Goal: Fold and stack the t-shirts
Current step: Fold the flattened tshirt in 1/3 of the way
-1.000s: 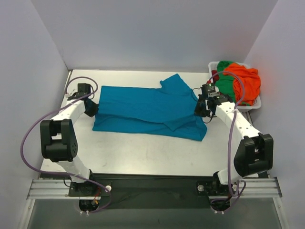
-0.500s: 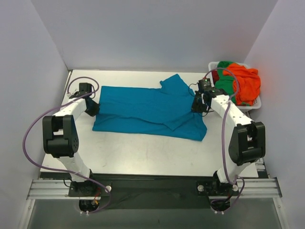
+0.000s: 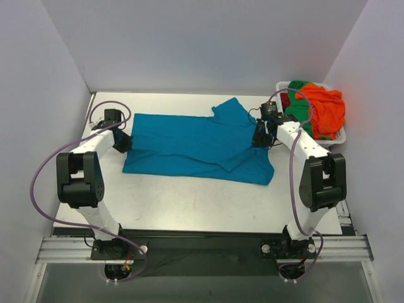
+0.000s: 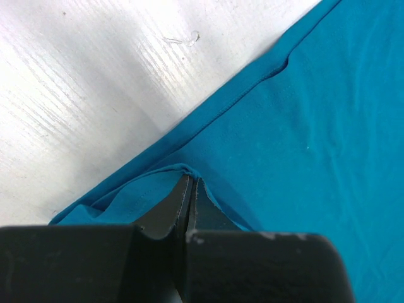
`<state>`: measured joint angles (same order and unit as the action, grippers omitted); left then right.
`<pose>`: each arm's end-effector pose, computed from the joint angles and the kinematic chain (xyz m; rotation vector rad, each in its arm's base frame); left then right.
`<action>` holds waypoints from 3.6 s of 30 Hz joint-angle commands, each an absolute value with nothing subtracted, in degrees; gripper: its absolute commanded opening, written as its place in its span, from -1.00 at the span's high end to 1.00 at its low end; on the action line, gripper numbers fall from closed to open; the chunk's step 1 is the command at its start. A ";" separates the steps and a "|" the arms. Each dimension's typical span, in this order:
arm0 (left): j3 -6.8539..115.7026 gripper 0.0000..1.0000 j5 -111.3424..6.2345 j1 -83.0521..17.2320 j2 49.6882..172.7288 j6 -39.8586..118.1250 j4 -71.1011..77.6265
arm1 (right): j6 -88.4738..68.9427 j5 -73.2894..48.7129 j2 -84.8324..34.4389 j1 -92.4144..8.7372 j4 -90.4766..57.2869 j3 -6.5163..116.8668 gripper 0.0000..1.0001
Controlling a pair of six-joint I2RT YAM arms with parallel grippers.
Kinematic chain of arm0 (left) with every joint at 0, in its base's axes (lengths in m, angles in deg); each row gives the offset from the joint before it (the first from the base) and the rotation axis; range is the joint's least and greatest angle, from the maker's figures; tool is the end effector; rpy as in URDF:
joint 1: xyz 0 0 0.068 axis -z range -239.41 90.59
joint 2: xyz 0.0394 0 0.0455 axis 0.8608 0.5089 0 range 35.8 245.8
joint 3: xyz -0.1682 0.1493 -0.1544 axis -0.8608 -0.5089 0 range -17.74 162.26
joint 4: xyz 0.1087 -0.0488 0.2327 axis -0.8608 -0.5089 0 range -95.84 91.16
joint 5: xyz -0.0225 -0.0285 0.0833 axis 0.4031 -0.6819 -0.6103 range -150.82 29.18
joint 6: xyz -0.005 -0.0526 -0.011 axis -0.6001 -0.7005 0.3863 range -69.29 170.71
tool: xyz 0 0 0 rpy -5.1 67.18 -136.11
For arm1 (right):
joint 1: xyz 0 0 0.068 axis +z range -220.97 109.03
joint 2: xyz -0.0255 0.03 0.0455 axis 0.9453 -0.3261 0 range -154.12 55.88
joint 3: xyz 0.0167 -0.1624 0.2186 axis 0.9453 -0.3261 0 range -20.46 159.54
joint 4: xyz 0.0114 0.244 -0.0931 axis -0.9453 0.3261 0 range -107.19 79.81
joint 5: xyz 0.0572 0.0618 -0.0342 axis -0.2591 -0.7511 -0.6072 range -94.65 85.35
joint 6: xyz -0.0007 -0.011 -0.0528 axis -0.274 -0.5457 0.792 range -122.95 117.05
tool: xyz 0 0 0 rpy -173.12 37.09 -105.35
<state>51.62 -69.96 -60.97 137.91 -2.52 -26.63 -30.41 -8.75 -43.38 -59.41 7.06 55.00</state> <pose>0.3673 0.0157 0.1945 -1.2493 2.2911 -0.1111 0.3758 0.0794 0.2486 0.3051 2.4266 0.3955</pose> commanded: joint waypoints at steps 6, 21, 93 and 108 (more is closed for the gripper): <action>53.27 1.00 -69.16 -62.13 137.84 -1.76 -23.89 | -29.76 -9.22 -45.45 -60.42 7.86 58.55 1.00; 50.38 -0.45 -64.85 -63.54 132.23 1.23 -19.76 | -27.82 -10.62 -48.98 -60.51 7.16 61.37 -0.21; 21.54 -0.47 -63.54 -56.51 105.85 1.32 -17.56 | -26.16 -4.83 -61.30 -43.10 1.35 72.45 -0.04; 22.33 -0.48 -64.16 -56.42 105.76 0.70 -17.12 | -24.14 -6.20 -53.08 -43.45 1.18 62.94 -0.01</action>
<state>21.06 -64.15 -56.71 107.11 0.37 -18.68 -26.55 -2.82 -49.63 -42.89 -0.37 62.41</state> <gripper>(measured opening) 0.739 0.515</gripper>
